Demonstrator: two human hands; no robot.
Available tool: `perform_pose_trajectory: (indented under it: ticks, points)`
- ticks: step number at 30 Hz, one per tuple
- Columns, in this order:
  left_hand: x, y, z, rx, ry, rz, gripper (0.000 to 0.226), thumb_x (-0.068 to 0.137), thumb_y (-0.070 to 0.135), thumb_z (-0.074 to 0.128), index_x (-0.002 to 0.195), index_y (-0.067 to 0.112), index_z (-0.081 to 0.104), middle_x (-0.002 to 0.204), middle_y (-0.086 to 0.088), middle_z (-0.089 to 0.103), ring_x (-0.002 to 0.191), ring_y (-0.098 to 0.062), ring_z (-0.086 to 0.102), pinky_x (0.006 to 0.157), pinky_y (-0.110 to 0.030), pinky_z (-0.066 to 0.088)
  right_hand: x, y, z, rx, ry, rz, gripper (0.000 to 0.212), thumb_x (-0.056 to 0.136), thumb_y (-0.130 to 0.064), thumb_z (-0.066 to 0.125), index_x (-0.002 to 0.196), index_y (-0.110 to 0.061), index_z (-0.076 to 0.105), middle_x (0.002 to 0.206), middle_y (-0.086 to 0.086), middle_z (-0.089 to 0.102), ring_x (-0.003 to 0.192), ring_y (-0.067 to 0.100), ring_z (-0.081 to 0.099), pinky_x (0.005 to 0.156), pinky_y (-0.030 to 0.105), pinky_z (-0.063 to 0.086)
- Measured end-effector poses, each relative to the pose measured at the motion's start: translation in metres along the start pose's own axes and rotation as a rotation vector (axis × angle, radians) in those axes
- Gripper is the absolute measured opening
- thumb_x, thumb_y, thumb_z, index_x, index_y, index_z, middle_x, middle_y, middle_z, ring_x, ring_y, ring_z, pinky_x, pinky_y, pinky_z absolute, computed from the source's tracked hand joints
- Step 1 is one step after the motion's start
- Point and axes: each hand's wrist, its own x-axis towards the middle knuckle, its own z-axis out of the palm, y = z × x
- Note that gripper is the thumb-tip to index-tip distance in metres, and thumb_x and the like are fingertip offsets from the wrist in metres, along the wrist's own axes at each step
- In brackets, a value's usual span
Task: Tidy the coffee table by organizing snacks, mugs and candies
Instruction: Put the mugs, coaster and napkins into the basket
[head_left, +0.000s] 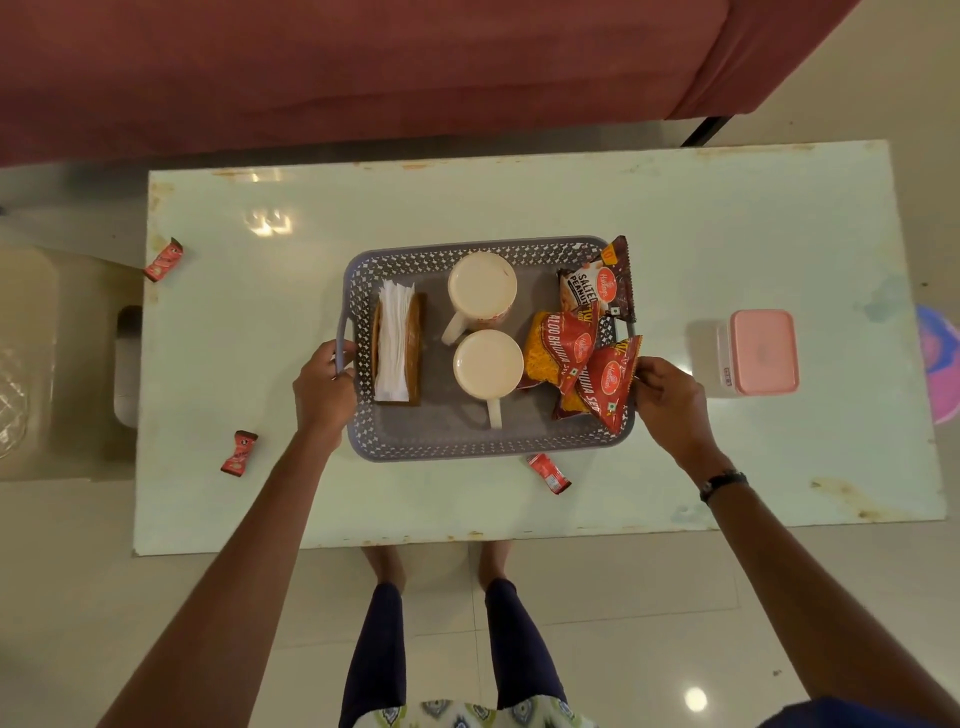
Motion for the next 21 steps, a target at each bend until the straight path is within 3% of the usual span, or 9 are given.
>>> perform_pose_trajectory:
  ticks: [6,12,17,21]
  points:
    - [-0.003,0.000,0.001,0.002,-0.002,0.010,0.030,0.089,0.003,0.046,0.114,0.015,0.059,0.117,-0.008,0.065,0.108,-0.026,0.060,0.092,-0.045,0.051,0.002,0.002,-0.002,0.037,-0.044,0.064,0.022,0.092,-0.003,0.054,0.112,0.006,0.058,0.107,0.020,0.069,0.088,0.021,0.064,0.081,0.031,0.052]
    - [-0.015,-0.005,0.005,-0.059,0.055,0.021,0.037,0.091,0.007,0.045,0.127,0.013,0.044,0.131,-0.009,0.055,0.115,-0.027,0.055,0.093,-0.041,0.048,0.003,-0.003,-0.007,0.000,-0.076,0.091,0.022,0.090,-0.004,0.057,0.111,0.004,0.056,0.114,0.018,0.066,0.102,0.031,0.065,0.085,0.032,0.051]
    - [-0.036,-0.005,0.006,0.007,0.277,0.258,0.043,0.087,0.000,0.049,0.130,0.006,0.042,0.132,-0.012,0.050,0.121,-0.028,0.048,0.097,-0.038,0.045,-0.010,-0.016,-0.012,0.006,0.113,0.053,0.029,0.092,-0.007,0.057,0.119,-0.001,0.050,0.123,0.012,0.060,0.098,0.017,0.059,0.081,0.024,0.046]
    - [-0.063,0.009,0.012,0.064,0.285,0.429,0.043,0.086,-0.002,0.048,0.128,0.009,0.045,0.129,-0.011,0.052,0.119,-0.023,0.045,0.090,-0.026,0.041,-0.020,-0.019,-0.015,0.011,0.198,-0.010,0.028,0.092,-0.004,0.055,0.119,-0.002,0.050,0.122,0.012,0.061,0.097,0.021,0.062,0.078,0.021,0.046]
